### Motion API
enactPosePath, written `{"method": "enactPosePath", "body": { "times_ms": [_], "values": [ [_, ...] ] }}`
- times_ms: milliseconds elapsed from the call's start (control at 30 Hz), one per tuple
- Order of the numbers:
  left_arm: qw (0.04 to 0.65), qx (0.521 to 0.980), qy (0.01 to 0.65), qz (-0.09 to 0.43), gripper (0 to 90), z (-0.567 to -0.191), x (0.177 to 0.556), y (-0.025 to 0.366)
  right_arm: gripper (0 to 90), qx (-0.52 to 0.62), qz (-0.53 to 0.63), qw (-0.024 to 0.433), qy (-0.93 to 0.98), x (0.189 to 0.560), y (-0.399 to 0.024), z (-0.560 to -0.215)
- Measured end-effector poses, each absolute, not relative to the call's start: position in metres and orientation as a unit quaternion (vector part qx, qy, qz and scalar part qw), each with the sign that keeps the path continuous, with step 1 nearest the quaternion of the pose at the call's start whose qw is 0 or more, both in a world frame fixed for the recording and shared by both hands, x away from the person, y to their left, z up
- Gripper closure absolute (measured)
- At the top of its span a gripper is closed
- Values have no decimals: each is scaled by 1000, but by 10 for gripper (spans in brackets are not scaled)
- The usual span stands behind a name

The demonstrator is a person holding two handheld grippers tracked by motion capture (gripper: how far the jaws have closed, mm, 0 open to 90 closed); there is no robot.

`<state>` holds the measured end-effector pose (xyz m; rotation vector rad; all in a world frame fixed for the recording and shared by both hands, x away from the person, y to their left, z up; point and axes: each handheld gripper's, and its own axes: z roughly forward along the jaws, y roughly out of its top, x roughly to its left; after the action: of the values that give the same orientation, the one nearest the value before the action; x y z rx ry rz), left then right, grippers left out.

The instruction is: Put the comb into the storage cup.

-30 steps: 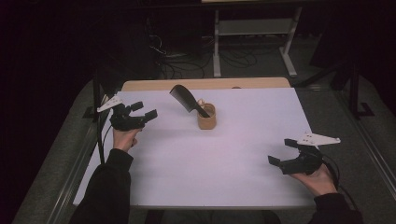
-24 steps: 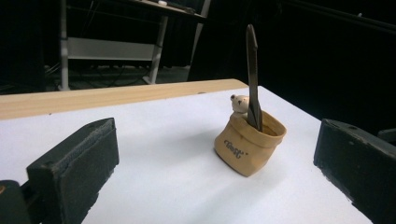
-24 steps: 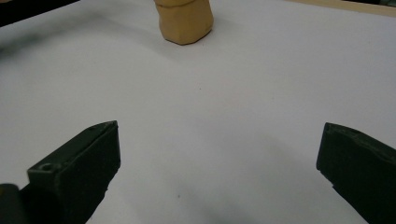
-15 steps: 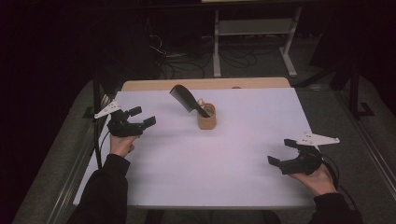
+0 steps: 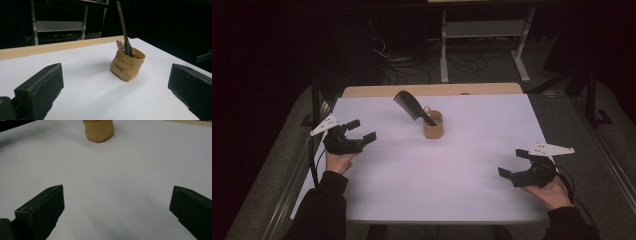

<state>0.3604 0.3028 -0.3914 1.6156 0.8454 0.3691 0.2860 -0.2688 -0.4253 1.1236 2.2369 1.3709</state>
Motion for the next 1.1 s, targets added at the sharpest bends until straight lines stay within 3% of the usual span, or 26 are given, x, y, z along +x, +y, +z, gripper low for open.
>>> {"method": "enactPosePath", "body": {
  "times_ms": [1100],
  "values": [
    [563, 689, 400, 223, 0, -415, 303, 338, 0, 394, 472, 142, 776, 286, -269, -428]
  ]
}}
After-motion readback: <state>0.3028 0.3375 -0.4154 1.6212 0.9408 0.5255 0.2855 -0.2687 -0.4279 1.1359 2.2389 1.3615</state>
